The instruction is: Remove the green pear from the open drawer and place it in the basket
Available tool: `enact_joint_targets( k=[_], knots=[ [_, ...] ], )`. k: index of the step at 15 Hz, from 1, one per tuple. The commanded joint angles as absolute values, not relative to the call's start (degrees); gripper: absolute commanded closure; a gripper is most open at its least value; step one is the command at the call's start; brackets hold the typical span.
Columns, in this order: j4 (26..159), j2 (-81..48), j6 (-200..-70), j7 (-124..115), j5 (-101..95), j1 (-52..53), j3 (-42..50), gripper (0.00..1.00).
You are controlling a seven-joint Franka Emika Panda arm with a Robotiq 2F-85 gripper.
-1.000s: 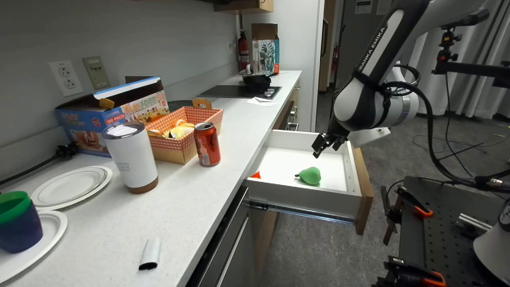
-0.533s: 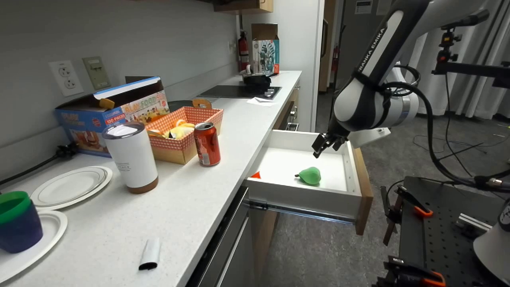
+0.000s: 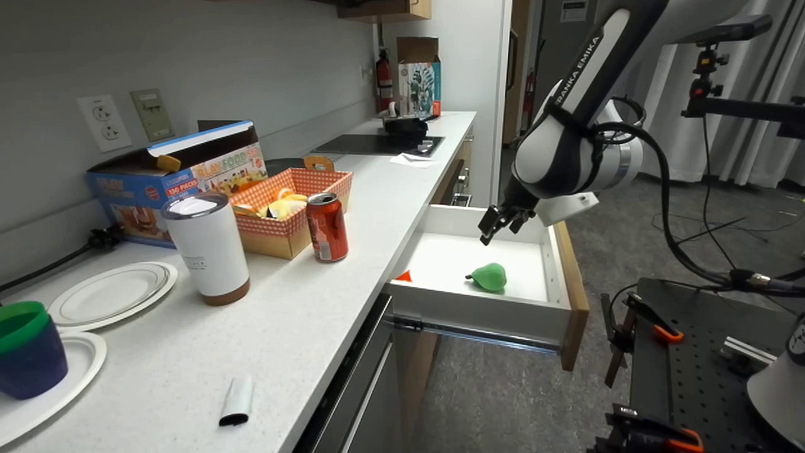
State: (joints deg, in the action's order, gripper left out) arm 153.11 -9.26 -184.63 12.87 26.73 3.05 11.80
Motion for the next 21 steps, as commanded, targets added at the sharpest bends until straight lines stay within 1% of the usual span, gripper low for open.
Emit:
enact_joint_targets(
  k=[1,6,9,11,12,13,14,15,16,19,21],
  knots=[
    [146.0,-14.3,-179.1,13.5,24.7,0.2,10.7,0.0],
    [137.9,-24.0,-176.2,13.9,24.6,-1.9,11.1,0.0],
    [135.0,-27.7,-171.4,13.1,24.6,-1.9,11.3,0.0],
    [133.9,-28.8,-166.8,13.5,24.7,-2.2,10.7,0.0],
    [133.8,-28.8,-165.2,8.9,18.8,-5.9,7.9,0.0],
    [133.3,-29.2,-163.7,8.7,18.0,-6.5,7.4,0.0],
    [132.9,-29.4,-162.9,7.9,16.9,-7.5,6.5,0.25],
    [132.6,-29.4,-162.3,7.6,16.0,-8.5,5.8,0.26],
    [132.6,-29.3,-162.4,7.1,15.1,-8.9,5.5,0.32],
    [133.4,-27.6,-162.9,6.3,13.2,-9.7,5.1,0.58],
    [134.8,-25.3,-163.3,5.3,12.0,-8.9,5.6,0.73]
  ],
)
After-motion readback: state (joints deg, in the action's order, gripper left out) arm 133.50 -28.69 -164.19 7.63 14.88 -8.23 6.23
